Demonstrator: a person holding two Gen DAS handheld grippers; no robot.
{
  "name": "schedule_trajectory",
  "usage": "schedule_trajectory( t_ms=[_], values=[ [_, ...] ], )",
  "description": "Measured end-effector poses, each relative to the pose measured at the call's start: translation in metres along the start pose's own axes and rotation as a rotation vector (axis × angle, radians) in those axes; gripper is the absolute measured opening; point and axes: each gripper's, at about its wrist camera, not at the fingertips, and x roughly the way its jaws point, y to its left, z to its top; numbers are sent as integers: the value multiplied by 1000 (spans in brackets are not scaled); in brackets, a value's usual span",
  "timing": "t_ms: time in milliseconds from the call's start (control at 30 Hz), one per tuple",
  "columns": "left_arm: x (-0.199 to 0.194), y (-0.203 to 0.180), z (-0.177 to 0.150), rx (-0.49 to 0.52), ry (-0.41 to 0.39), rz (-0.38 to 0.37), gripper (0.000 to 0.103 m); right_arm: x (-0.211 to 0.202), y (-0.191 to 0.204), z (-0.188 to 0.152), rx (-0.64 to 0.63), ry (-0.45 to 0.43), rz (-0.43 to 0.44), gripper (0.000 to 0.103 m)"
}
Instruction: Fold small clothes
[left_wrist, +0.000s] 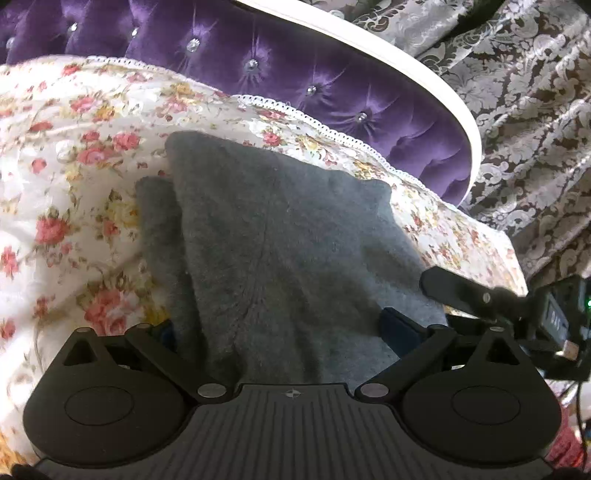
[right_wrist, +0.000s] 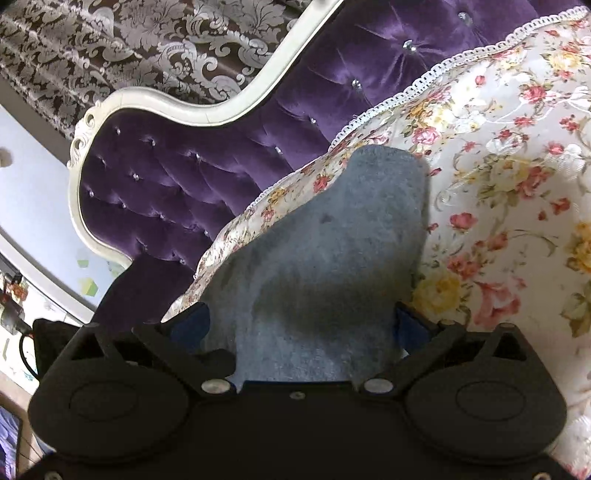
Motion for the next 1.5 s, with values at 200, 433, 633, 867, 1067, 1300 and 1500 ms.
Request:
schedule_trajectory(
  t_ms=[200, 433, 633, 867, 1067, 1300, 1500],
  values=[
    [-9, 9, -5, -85, 31, -57, 39, -8, 4, -8, -43, 48, -15, 68],
    [-34, -9, -30, -150, 97, -172, 34, -39, 35, -22, -119, 58, -122, 47],
    [-68, -44, -88, -132, 134, -229, 34, -95, 65, -49, -142, 80, -178, 47],
    [-107, -70, -168, -89, 156, -246, 34, -164, 74, -121, -102, 113, -197, 48],
    [-133, -66, -207, -69, 62, -145, 36, -203, 73, -183, -59, 88, -225, 55],
    [-155, -53, -236, -81, -62, -67, 44, -224, 67, -216, -76, -24, -306, 63],
    [-169, -68, -253, 44, -135, 47, 51, -233, 76, -236, -181, -94, -394, 68]
  ],
)
